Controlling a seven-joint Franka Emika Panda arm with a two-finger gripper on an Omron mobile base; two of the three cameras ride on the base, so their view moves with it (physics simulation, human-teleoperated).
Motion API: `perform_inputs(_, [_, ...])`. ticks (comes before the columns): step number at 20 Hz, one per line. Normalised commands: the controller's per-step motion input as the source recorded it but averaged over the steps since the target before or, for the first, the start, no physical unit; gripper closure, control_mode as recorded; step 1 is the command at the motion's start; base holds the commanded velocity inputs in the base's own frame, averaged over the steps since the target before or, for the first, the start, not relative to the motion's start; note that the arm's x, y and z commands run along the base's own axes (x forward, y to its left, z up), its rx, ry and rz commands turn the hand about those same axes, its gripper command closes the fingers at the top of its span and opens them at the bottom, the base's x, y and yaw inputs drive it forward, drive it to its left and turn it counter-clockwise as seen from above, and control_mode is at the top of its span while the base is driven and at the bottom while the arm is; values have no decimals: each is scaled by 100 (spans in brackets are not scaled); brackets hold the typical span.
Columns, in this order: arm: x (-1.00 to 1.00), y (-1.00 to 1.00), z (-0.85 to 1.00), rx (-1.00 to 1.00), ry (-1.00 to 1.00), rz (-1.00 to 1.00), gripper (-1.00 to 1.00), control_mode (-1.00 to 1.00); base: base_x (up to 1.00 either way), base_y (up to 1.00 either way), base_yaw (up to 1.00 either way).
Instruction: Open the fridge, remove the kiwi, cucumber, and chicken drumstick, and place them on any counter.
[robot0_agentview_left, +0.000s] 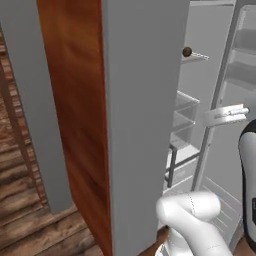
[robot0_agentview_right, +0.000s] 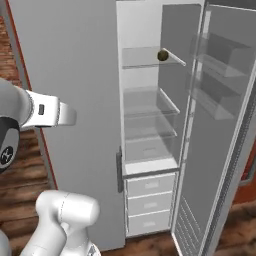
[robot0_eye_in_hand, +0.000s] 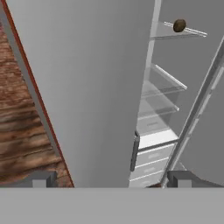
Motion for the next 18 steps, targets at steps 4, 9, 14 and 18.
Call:
perform_inputs(4, [0, 0, 0, 0, 0, 0, -100, 100, 47, -20, 37])
perform_inputs(9, [0, 0, 0, 0, 0, 0, -100, 100, 14, -55, 24])
perform_inputs(14, [0, 0, 0, 0, 0, 0, -100, 100, 0, -51, 9])
perform_inputs(18, [0, 0, 0, 0, 0, 0, -100, 100, 6, -34, 6])
